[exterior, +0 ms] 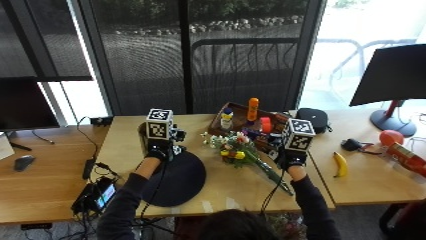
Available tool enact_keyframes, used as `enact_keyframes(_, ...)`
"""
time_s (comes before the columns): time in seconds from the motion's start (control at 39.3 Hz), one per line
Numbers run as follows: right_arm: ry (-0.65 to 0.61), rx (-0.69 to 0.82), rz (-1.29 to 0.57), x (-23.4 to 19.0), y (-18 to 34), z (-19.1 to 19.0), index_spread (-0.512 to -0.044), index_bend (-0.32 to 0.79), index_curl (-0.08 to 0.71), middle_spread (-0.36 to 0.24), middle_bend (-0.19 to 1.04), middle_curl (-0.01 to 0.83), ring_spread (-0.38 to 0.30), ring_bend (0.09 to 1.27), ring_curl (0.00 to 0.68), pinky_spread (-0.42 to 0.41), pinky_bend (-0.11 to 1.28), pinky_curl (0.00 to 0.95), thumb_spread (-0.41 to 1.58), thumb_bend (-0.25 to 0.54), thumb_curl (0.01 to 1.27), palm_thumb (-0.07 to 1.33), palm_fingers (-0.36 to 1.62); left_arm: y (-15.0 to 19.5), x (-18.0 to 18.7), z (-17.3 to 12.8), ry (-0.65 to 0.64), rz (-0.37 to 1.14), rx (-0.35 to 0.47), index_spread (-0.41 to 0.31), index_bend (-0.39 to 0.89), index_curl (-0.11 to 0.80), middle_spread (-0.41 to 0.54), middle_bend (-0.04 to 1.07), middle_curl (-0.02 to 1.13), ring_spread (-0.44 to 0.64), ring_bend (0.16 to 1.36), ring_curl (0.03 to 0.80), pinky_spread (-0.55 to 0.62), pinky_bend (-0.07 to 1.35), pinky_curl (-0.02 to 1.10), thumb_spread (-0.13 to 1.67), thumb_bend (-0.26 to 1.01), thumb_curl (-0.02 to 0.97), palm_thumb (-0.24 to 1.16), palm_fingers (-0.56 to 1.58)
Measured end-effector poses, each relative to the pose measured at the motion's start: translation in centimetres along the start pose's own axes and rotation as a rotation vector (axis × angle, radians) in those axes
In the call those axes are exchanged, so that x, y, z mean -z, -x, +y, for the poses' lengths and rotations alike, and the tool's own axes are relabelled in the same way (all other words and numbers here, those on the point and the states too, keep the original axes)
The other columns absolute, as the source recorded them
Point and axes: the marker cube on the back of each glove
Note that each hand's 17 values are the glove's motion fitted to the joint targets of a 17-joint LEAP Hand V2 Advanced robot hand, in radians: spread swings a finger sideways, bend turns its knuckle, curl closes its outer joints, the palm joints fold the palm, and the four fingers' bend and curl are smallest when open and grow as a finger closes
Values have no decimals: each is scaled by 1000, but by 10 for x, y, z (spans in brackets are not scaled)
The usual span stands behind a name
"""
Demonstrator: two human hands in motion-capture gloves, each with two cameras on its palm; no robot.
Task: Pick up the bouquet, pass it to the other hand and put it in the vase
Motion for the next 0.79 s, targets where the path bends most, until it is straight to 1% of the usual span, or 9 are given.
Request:
enact_keyframes(0.03, 2, 1, -3, 0, 0, 0, -176, 125, 30, 6, 228, 57, 30, 373, 70, 80, 344, 75, 437, 153, 42, 237, 391, 0, 0, -1, 1, 0, 0, -9, -45, -23, 158, 104, 3, 163, 483, 88, 191, 453, 95, 432, 72, 41, 129, 94)
enact_keyframes(0.05, 5, 1, -9, 1, -1, 0, -199, 124, 44, 7, 230, 70, 34, 386, 87, 91, 351, 94, 515, 158, 48, 249, 382, -1, -1, -2, 3, 0, 0, -13, -26, -17, 180, 116, 11, 188, 517, 105, 218, 480, 113, 503, 71, 49, 134, 75)
enact_keyframes(0.13, 16, 0, -24, 4, 0, 1, -249, 132, 83, 8, 232, 105, 45, 412, 134, 116, 364, 141, 709, 164, 66, 270, 358, -4, -7, -8, 14, 5, -8, -17, 18, -4, 230, 155, 39, 247, 593, 150, 281, 540, 161, 675, 64, 73, 143, 29)
enact_keyframes(0.25, 46, 18, -17, 1, 5, -4, -298, 134, 118, 10, 230, 149, 55, 439, 173, 141, 376, 187, 927, 158, 91, 285, 340, -10, -17, -13, 46, 15, -24, -22, 64, 11, 281, 186, 77, 308, 671, 193, 346, 594, 205, 861, 46, 110, 151, -18)
enact_keyframes(0.38, 43, 32, 2, 2, 17, -3, -323, 133, 140, 11, 231, 186, 64, 448, 195, 154, 380, 215, 1057, 141, 113, 292, 326, -11, -22, -10, 60, 11, -35, -26, 79, 28, 309, 199, 112, 342, 712, 212, 380, 615, 229, 968, 24, 141, 156, -40)
enact_keyframes(0.48, 42, 51, 19, 4, 24, 0, -333, 136, 156, 11, 226, 210, 65, 451, 207, 160, 387, 234, 1122, 125, 128, 297, 320, -8, -22, -6, 57, 3, -24, -28, 84, 41, 323, 199, 137, 358, 729, 222, 395, 624, 244, 1020, 5, 162, 160, -53)
enact_keyframes(0.71, 56, 52, 97, 16, 28, 12, -342, 128, 180, 17, 231, 254, 68, 454, 229, 166, 390, 265, 1198, 92, 159, 316, 317, -6, -15, 3, 20, -8, -15, -26, 91, 66, 337, 203, 184, 375, 742, 233, 411, 625, 267, 1078, -17, 201, 162, -63)
enact_keyframes(0.76, 69, 48, 128, 17, 27, 13, -347, 101, 174, 0, 264, 271, 58, 472, 239, 167, 394, 271, 1199, 84, 166, 322, 360, -8, -14, 5, 4, -12, -9, -29, 91, 71, 332, 214, 196, 377, 739, 233, 412, 620, 270, 1085, -19, 207, 161, -58)
enact_keyframes(0.79, 75, 44, 140, 18, 27, 14, -350, 93, 170, -5, 269, 275, 51, 483, 240, 161, 397, 271, 1194, 78, 170, 323, 375, -10, -14, 6, -5, -17, -6, -29, 114, 80, 324, 226, 205, 377, 731, 232, 413, 607, 267, 1093, -17, 210, 163, -38)
